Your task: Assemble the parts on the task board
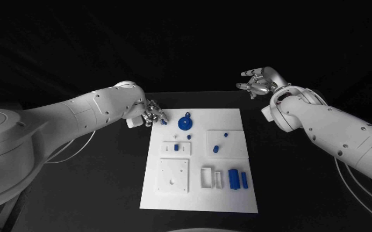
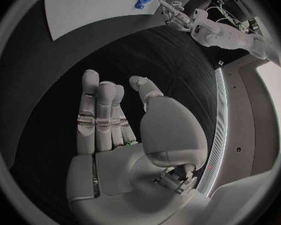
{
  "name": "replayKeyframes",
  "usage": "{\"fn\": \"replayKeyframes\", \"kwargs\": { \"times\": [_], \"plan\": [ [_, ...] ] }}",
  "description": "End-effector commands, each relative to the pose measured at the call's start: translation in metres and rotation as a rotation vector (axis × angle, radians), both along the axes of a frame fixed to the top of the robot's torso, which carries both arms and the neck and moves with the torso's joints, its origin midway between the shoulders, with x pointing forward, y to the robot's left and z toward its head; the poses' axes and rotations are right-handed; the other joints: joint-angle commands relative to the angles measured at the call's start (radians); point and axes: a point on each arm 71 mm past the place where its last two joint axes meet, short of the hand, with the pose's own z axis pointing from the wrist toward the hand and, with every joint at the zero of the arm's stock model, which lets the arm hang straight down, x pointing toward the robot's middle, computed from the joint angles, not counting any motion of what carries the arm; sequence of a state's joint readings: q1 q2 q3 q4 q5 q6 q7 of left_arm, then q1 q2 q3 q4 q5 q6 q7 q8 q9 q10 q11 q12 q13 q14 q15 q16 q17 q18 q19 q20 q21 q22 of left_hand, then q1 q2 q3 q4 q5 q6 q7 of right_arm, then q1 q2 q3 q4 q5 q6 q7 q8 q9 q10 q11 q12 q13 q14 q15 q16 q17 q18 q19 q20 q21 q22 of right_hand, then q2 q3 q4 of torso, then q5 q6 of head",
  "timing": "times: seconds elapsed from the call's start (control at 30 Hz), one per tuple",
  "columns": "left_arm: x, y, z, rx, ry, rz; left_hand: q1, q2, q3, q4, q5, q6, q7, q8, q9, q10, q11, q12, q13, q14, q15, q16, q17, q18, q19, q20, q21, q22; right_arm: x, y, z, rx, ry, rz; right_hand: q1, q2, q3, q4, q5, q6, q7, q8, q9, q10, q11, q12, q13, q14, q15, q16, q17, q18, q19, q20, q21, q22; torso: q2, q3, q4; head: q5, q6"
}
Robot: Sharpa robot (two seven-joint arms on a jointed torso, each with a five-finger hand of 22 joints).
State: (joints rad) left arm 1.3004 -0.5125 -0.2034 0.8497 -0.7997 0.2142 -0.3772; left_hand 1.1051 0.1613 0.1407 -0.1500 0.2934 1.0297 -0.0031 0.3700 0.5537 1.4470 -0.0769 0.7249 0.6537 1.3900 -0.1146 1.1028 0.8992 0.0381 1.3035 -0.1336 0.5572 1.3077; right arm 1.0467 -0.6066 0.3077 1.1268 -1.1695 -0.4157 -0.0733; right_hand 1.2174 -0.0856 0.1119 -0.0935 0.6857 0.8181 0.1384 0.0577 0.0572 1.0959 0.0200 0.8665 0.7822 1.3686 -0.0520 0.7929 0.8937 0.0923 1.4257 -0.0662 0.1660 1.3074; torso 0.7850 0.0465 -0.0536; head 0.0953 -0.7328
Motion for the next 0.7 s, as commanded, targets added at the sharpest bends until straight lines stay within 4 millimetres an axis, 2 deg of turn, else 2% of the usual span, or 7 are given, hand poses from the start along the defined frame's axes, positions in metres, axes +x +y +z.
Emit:
{"fn": "replayKeyframes", "kwargs": {
  "times": [0.03, 0.17, 0.3, 0.4, 0.7],
  "plan": [
    [-0.004, 0.0, 0.003, -0.06, -0.039, 0.098, -0.006, 0.002, 0.043, -0.042, 0.004, 0.015, -0.011, 0.0, 0.351, 0.009, -0.001, -0.005, -0.002, 0.009, 0.0, -0.002, 0.0, -0.004, 0.006, 0.001, 0.004, 0.023, 0.0, -0.002, 0.0, -0.01, 0.0, 0.003, -0.001, -0.005, 0.001, 0.006, 0.0, -0.006, 0.0, -0.001, 0.0, -0.006, -0.002, 0.003, 0.001, -0.005, 0.002, 0.002, 0.0, 0.009, -0.002, -0.002, -0.004, 0.017, -0.001, 0.001, 0.0031, 0.002, 0.0],
    [-0.014, 0.0, 0.006, -0.078, -0.061, 0.111, -0.007, 0.0, 0.042, -0.044, 0.003, 0.022, -0.012, -0.005, 0.349, 0.015, -0.002, -0.011, -0.004, 0.013, 0.0, -0.002, 0.002, -0.004, 0.01, 0.0, 0.004, 0.022, 0.0, -0.006, 0.0, -0.012, 0.001, -0.004, -0.001, -0.005, 0.001, 0.007, 0.0, -0.006, 0.0, -0.001, 0.0, -0.006, -0.002, 0.003, 0.001, -0.005, 0.002, 0.001, 0.0, 0.009, -0.002, -0.002, -0.004, 0.017, -0.002, 0.0011, 0.0034, 0.003, -0.002],
    [-0.026, -0.004, 0.009, -0.073, -0.113, 0.104, -0.006, -0.002, 0.04, -0.047, 0.004, 0.032, -0.014, -0.009, 0.346, 0.025, -0.003, -0.017, -0.005, 0.021, -0.001, 0.002, 0.008, -0.004, 0.018, -0.001, 0.01, 0.024, -0.001, -0.009, 0.001, -0.014, 0.001, -0.009, -0.001, -0.005, 0.001, 0.008, 0.001, -0.006, 0.0, -0.001, 0.0, -0.007, -0.002, 0.003, 0.001, -0.005, 0.002, 0.001, 0.0, 0.009, -0.002, -0.002, -0.004, 0.017, -0.007, 0.0022, 0.0088, 0.004, -0.003],
    [-0.038, -0.005, 0.009, -0.06, -0.155, 0.099, -0.004, -0.005, 0.039, -0.051, 0.009, 0.046, -0.016, -0.015, 0.341, 0.038, -0.006, -0.024, -0.007, 0.032, -0.002, 0.004, 0.014, -0.005, 0.027, -0.001, 0.02, 0.026, -0.001, -0.011, 0.001, -0.015, 0.001, -0.011, -0.001, -0.005, 0.001, 0.01, 0.001, -0.004, 0.0, -0.001, 0.001, -0.006, -0.002, 0.003, 0.001, -0.005, 0.002, 0.001, -0.001, 0.009, -0.002, -0.002, -0.005, 0.017, -0.009, 0.0017, 0.0115, 0.006, -0.003],
    [-0.068, -0.008, 0.004, 0.004, -0.27, 0.074, -0.001, -0.012, 0.035, -0.054, 0.013, 0.072, -0.021, -0.027, 0.332, 0.058, -0.01, -0.035, -0.007, 0.051, -0.005, 0.001, 0.023, -0.005, 0.044, -0.003, 0.043, 0.032, -0.003, -0.017, 0.0, -0.018, -0.001, -0.02, 0.0, -0.007, 0.0, 0.013, 0.001, 0.002, -0.001, -0.001, 0.001, -0.004, -0.003, 0.005, 0.001, -0.003, 0.001, 0.002, -0.001, 0.009, 0.0, -0.003, -0.004, 0.017, -0.019, 0.003, 0.0213, 0.008, -0.018]
  ]
}}
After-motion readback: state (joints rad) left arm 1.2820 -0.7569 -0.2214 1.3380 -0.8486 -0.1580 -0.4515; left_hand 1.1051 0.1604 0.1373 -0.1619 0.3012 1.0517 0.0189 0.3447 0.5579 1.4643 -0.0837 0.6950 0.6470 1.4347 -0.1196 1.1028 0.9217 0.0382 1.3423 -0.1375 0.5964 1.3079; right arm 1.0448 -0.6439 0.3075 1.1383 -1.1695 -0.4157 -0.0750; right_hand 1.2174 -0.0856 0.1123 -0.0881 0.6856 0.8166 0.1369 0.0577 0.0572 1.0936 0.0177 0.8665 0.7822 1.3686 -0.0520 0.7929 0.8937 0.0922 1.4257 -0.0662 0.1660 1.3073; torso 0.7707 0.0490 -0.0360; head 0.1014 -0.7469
